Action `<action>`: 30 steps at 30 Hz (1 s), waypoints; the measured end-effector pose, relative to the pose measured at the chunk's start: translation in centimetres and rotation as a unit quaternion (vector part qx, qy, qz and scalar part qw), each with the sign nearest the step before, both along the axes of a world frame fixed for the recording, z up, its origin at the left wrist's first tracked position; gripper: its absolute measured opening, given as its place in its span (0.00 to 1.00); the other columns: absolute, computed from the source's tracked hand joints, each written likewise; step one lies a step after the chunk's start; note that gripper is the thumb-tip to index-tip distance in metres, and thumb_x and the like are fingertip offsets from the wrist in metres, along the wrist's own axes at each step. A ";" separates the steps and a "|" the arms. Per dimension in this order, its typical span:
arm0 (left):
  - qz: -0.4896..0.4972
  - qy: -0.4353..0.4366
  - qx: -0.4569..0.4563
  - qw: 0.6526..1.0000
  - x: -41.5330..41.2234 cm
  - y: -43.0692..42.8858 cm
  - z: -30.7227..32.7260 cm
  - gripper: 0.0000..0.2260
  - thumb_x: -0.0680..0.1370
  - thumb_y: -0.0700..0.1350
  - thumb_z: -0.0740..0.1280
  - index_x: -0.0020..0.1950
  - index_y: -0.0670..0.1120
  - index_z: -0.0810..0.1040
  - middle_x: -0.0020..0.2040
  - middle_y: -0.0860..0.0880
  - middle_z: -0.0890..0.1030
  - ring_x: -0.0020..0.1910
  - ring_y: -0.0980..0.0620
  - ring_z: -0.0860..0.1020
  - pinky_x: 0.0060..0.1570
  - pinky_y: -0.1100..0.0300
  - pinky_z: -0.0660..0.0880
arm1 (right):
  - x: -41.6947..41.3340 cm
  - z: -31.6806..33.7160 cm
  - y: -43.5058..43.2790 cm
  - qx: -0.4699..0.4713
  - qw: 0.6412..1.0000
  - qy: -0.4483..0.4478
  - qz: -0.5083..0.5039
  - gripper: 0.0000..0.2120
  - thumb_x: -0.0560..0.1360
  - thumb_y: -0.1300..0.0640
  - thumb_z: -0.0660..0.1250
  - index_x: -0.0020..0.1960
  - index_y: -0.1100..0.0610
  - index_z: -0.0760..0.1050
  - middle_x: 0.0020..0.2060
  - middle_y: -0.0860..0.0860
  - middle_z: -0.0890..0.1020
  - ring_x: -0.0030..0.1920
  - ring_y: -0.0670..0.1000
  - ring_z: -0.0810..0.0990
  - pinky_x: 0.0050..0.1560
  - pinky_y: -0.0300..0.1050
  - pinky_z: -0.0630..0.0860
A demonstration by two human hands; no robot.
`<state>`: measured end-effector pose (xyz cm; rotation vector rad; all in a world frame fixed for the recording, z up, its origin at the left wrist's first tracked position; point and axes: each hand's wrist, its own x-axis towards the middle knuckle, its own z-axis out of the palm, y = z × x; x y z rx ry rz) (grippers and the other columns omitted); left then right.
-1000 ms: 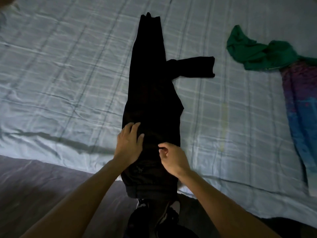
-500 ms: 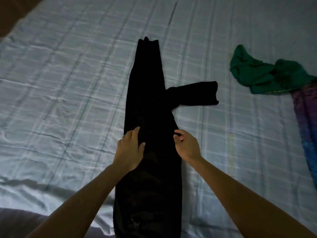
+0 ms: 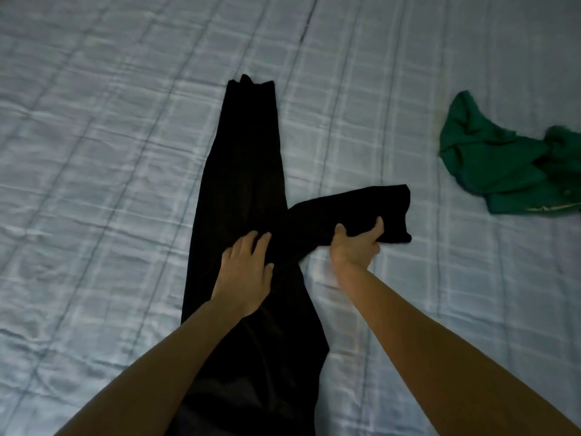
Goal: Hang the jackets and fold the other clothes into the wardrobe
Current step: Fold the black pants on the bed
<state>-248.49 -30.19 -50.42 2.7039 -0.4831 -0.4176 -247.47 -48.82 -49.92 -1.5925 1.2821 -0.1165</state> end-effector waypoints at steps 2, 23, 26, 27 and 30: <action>0.003 -0.003 0.002 1.000 0.4 0.1 -1.0 0.22 0.79 0.49 0.60 0.73 0.45 0.64 0.70 0.41 0.67 0.67 0.43 0.67 0.65 0.46 0.64 | 1.4 -0.6 0.0 -0.027 0.999 -0.028 0.004 0.30 0.78 0.58 0.63 0.76 0.47 0.54 0.70 0.57 0.64 0.64 0.56 0.72 0.60 0.42 0.69; 0.205 -0.095 -0.025 0.974 3.8 4.4 -2.2 0.26 0.76 0.44 0.67 0.71 0.42 0.64 0.62 0.40 0.74 0.60 0.41 0.73 0.59 0.44 0.68 | 10.0 -1.6 5.6 -0.246 0.800 -0.074 0.542 0.25 0.81 0.53 0.57 0.76 0.55 0.57 0.73 0.57 0.63 0.72 0.57 0.62 0.71 0.53 0.61; 0.220 -0.038 -0.011 0.975 2.8 4.6 -2.8 0.21 0.78 0.46 0.64 0.70 0.42 0.67 0.58 0.41 0.77 0.57 0.41 0.74 0.57 0.46 0.67 | 4.7 -3.6 5.4 -0.284 0.774 -0.030 0.565 0.23 0.81 0.50 0.55 0.74 0.54 0.60 0.74 0.57 0.60 0.74 0.56 0.59 0.73 0.51 0.58; 0.227 -0.019 -0.012 0.974 2.6 4.6 -2.8 0.20 0.78 0.46 0.63 0.69 0.43 0.68 0.58 0.41 0.77 0.56 0.41 0.74 0.57 0.47 0.67 | 3.5 -4.0 5.5 -0.308 0.760 -0.031 0.571 0.22 0.81 0.50 0.55 0.74 0.54 0.62 0.74 0.58 0.61 0.74 0.56 0.58 0.73 0.52 0.58; 0.253 0.016 -0.061 0.965 2.6 4.5 -2.7 0.18 0.78 0.40 0.61 0.68 0.43 0.67 0.56 0.40 0.77 0.51 0.41 0.76 0.50 0.49 0.72 | 1.1 -4.2 6.3 -0.357 0.729 -0.054 0.582 0.22 0.80 0.50 0.56 0.71 0.55 0.65 0.73 0.59 0.63 0.74 0.57 0.59 0.72 0.56 0.59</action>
